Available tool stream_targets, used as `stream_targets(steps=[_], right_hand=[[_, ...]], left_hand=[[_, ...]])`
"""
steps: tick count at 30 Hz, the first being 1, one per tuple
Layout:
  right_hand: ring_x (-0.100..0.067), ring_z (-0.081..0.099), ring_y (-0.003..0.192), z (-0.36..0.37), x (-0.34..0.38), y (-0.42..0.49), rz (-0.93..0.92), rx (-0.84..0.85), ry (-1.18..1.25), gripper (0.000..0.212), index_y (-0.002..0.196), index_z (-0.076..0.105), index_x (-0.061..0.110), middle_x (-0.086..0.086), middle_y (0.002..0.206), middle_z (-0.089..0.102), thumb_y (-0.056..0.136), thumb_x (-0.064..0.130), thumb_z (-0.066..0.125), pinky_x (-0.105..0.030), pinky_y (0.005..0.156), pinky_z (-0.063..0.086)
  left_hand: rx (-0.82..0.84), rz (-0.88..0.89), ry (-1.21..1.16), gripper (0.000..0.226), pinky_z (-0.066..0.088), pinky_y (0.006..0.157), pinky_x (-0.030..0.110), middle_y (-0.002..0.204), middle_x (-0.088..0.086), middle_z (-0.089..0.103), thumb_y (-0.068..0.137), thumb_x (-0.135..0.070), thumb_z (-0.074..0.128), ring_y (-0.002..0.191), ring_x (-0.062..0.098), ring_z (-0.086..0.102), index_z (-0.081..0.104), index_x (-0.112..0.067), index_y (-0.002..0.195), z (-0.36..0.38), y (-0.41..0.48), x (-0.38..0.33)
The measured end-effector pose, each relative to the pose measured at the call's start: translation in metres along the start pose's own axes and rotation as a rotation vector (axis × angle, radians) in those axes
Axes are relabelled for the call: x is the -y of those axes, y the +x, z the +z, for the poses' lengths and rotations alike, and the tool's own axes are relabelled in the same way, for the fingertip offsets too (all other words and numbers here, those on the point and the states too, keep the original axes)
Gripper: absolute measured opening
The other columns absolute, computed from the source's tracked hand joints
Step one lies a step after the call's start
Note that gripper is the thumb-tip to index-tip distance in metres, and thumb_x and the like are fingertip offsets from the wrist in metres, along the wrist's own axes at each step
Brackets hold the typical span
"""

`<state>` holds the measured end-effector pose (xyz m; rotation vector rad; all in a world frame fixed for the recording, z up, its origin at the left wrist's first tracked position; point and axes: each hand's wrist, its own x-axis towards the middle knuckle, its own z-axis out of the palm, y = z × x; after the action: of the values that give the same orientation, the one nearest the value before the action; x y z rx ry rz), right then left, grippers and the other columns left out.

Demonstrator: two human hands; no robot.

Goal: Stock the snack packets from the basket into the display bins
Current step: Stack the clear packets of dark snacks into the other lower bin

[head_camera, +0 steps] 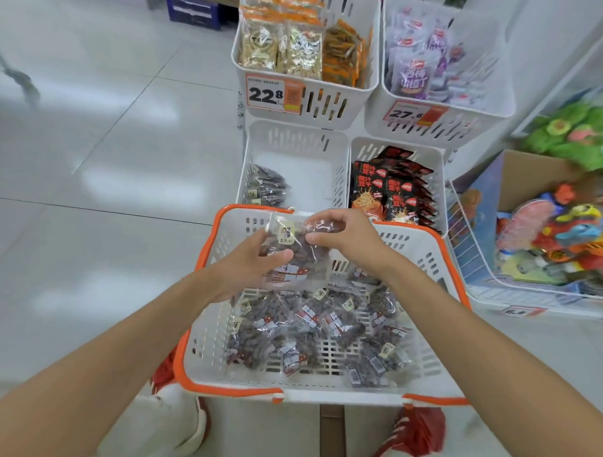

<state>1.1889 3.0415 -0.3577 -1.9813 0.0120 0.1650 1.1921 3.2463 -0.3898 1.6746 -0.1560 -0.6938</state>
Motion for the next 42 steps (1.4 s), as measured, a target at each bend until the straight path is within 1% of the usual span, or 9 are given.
stream_targets(steps=[7, 10, 12, 16, 21, 24, 32, 37, 42], right_hand=[[-0.003, 0.063, 0.080, -0.003, 0.006, 0.014, 0.055, -0.117, 0.147, 0.013, 0.096, 0.072, 0.018, 0.005, 0.094, 0.069, 0.083, 0.017, 0.077, -0.030, 0.077, 0.053], [-0.011, 0.054, 0.118, -0.022, 0.016, 0.028, 0.185, 0.181, 0.059, 0.069, 0.142, 0.045, 0.032, 0.010, 0.132, 0.046, 0.082, 0.026, 0.078, -0.030, 0.089, 0.053], [-0.007, 0.057, 0.113, -0.035, 0.022, 0.043, 0.263, 0.324, 0.055, 0.090, 0.151, 0.027, 0.037, 0.006, 0.136, 0.037, 0.080, 0.019, 0.079, -0.026, 0.079, 0.056], [0.003, 0.054, 0.105, -0.044, 0.025, 0.083, 0.290, 0.418, 0.032, 0.061, 0.138, 0.046, 0.022, 0.003, 0.150, 0.038, 0.085, 0.011, 0.074, -0.019, 0.074, 0.055], [-0.003, 0.060, 0.099, -0.043, 0.004, 0.135, 0.099, 0.094, -0.065, 0.045, 0.114, 0.056, 0.015, 0.008, 0.113, 0.060, 0.079, 0.019, 0.082, -0.012, 0.067, 0.049], [-0.005, 0.056, 0.102, -0.045, -0.023, 0.170, -0.027, -0.133, -0.104, 0.046, 0.111, 0.052, 0.015, 0.017, 0.107, 0.054, 0.077, 0.021, 0.083, -0.013, 0.075, 0.045], [-0.028, 0.050, 0.093, -0.014, -0.086, 0.275, -0.189, -0.320, -0.491, 0.046, 0.110, 0.050, 0.005, -0.011, 0.105, 0.055, 0.080, 0.022, 0.080, -0.033, 0.074, 0.037], [-0.008, 0.039, 0.120, 0.016, -0.091, 0.317, -0.056, 0.160, -0.391, 0.064, 0.142, 0.038, 0.023, 0.009, 0.135, 0.041, 0.089, 0.043, 0.067, -0.026, 0.094, 0.031], [-0.015, 0.037, 0.134, 0.028, -0.096, 0.323, -0.089, 0.129, -0.363, 0.060, 0.148, 0.034, 0.024, -0.001, 0.152, 0.035, 0.096, 0.039, 0.059, -0.028, 0.104, 0.032]], left_hand=[[0.062, -0.002, -0.013, 0.042, 0.051, 0.091, 0.032, 0.142, -0.012, 0.042, 0.100, -0.033, 0.049, 0.129, 0.009, 0.041, 0.038, -0.031, 0.141, -0.006, 0.015, -0.020], [0.061, -0.002, 0.045, 0.065, 0.044, 0.096, 0.035, 0.159, -0.002, 0.023, 0.100, -0.029, 0.050, 0.141, 0.015, 0.030, 0.016, -0.026, 0.155, -0.022, 0.033, -0.035], [0.155, -0.028, 0.084, 0.069, 0.040, 0.106, 0.041, 0.158, -0.006, 0.021, 0.099, -0.031, 0.051, 0.143, 0.013, 0.026, 0.011, -0.030, 0.156, -0.037, 0.047, -0.047], [0.258, -0.059, 0.291, 0.066, 0.043, 0.108, 0.042, 0.155, -0.004, 0.032, 0.098, -0.039, 0.051, 0.136, 0.017, 0.041, 0.018, -0.027, 0.154, -0.064, 0.085, -0.069], [-0.013, 0.064, 0.527, 0.073, 0.045, 0.086, 0.014, 0.145, -0.001, 0.039, 0.093, -0.033, 0.061, 0.119, 0.014, 0.048, 0.022, -0.020, 0.154, -0.100, 0.134, -0.067], [-0.267, 0.036, 0.621, 0.081, 0.037, 0.110, 0.035, 0.157, 0.006, 0.029, 0.089, -0.044, 0.064, 0.137, 0.023, 0.039, 0.021, -0.022, 0.155, -0.136, 0.168, -0.037], [-0.288, 0.113, 0.337, 0.059, 0.037, 0.105, 0.025, 0.145, -0.014, 0.040, 0.103, -0.029, 0.044, 0.130, 0.016, 0.048, 0.017, -0.027, 0.155, -0.151, 0.245, 0.021], [-0.312, 0.169, 0.261, 0.054, 0.046, 0.071, 0.005, 0.104, -0.020, 0.056, 0.102, -0.001, 0.040, 0.089, 0.007, 0.061, 0.035, -0.032, 0.147, -0.153, 0.265, 0.031], [-0.324, 0.173, 0.216, 0.064, 0.044, 0.079, 0.005, 0.113, -0.016, 0.056, 0.101, 0.004, 0.040, 0.088, -0.016, 0.057, 0.033, -0.047, 0.138, -0.156, 0.272, 0.042]])
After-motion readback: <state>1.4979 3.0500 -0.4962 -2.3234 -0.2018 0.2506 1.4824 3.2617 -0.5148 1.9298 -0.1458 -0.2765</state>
